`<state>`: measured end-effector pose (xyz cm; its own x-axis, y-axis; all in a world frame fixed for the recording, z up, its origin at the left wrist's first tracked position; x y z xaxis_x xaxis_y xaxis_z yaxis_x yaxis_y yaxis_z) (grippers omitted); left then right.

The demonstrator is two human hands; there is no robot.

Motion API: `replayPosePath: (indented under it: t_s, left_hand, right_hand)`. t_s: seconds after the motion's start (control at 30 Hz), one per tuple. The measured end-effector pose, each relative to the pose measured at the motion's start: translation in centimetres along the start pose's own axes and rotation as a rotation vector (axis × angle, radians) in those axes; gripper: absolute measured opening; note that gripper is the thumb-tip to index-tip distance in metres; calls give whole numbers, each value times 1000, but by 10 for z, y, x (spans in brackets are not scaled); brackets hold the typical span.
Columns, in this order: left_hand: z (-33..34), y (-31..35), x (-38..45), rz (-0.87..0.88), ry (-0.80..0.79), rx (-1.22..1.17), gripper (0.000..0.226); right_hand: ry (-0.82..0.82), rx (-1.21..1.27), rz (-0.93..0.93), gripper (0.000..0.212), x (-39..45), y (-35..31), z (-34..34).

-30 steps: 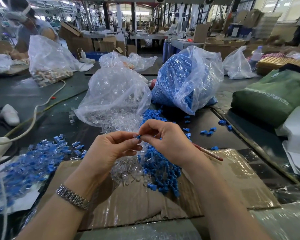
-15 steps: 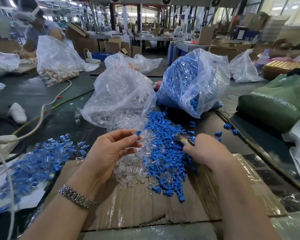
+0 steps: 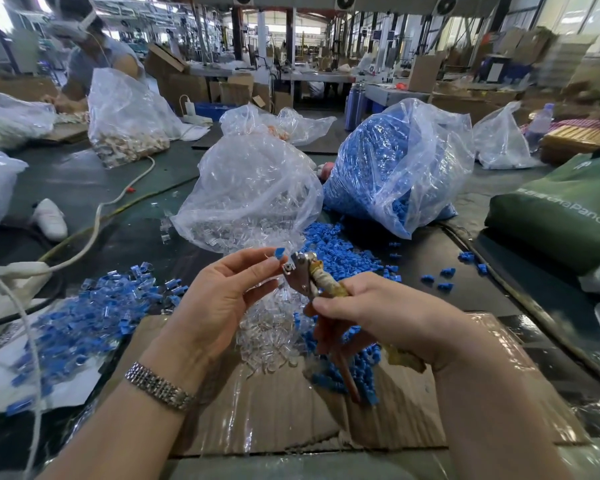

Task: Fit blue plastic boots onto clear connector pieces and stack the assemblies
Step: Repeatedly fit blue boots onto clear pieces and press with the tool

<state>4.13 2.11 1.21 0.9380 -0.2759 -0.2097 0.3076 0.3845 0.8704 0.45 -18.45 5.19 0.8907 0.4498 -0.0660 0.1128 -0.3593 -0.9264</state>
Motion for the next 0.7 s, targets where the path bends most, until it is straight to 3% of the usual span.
replayPosePath:
  t_s: [0.4, 0.7]
  left_hand:
    - [2, -8, 2, 85, 78, 207, 33]
    - [-3, -9, 3, 110, 80, 177, 28]
  right_hand:
    - [-33, -46, -43, 38, 2, 0, 10]
    - [44, -75, -65, 38, 10, 2, 20]
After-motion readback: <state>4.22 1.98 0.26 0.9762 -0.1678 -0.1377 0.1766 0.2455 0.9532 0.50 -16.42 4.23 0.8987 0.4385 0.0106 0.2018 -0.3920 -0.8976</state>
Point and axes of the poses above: each hand's wrist, its own x-axis towards the middle knuckle, its own z-axis out of the palm, y = z × x, the point moved 1 cm from there along x, towards the middle knuckle, and after that the axes turned 15 degrees about -z, right-handed, at the moved point
